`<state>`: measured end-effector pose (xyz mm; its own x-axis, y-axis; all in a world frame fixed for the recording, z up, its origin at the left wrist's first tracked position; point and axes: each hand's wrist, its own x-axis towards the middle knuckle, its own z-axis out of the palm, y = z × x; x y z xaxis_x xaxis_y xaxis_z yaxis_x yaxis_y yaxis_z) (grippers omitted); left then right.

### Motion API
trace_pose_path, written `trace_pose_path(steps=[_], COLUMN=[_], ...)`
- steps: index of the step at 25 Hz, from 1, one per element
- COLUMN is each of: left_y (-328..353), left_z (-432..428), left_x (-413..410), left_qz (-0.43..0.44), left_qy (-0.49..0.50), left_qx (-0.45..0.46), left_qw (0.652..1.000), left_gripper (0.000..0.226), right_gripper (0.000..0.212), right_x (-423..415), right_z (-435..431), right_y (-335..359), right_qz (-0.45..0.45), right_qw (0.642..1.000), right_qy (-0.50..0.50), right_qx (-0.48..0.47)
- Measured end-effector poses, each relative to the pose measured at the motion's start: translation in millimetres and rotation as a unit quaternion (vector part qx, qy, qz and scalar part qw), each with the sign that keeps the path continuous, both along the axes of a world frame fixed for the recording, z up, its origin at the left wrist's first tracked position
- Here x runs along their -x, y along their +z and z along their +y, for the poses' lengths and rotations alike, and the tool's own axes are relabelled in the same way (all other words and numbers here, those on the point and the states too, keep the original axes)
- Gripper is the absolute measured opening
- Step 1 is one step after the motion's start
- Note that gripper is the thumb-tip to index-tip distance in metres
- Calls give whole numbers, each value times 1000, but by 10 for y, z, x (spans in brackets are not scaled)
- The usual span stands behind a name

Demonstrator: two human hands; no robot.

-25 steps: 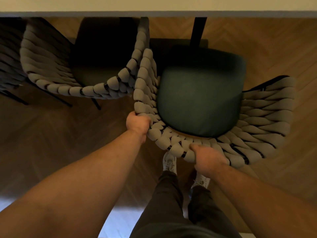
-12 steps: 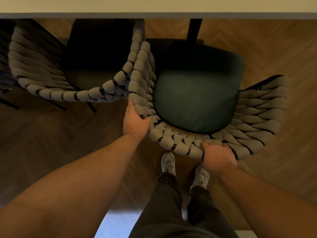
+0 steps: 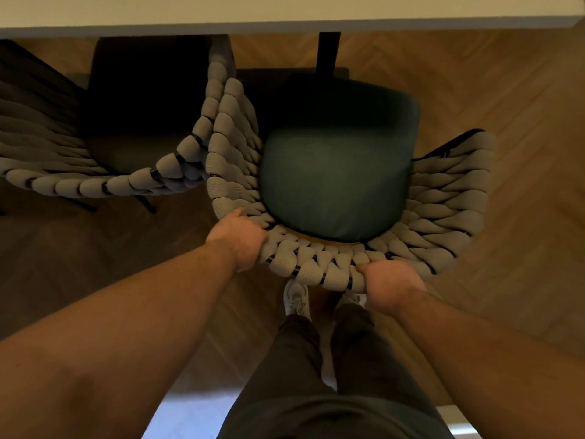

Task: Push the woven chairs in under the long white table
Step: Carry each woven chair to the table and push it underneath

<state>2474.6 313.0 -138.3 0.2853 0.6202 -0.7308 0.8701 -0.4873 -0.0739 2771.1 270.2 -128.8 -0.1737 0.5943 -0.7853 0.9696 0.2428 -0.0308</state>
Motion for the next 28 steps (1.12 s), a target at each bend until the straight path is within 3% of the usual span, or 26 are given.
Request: trace_pose_path(steps=[1,3,16,28], left_y=[-6,13,-87,-159], left_z=[7,-5,711,1482], left_x=[8,15,-553,-682], left_qz=[8,14,-1,31], left_qy=[-8,-6,114,133], left_qx=[-14,-23,-35,-20], left_qw=[1000,1000,993,990], left_gripper=[45,37,31,35], right_gripper=[37,36,24,23], right_x=[-7,-31,-747,-749], right_z=[15,32,1316,2144], right_y=[-1,4,31,-121], right_qz=[2,11,22,4], right_qw=[1000,1000,992,990], right_qy=[6,8,103,122], right_qx=[0,2,-67,-69])
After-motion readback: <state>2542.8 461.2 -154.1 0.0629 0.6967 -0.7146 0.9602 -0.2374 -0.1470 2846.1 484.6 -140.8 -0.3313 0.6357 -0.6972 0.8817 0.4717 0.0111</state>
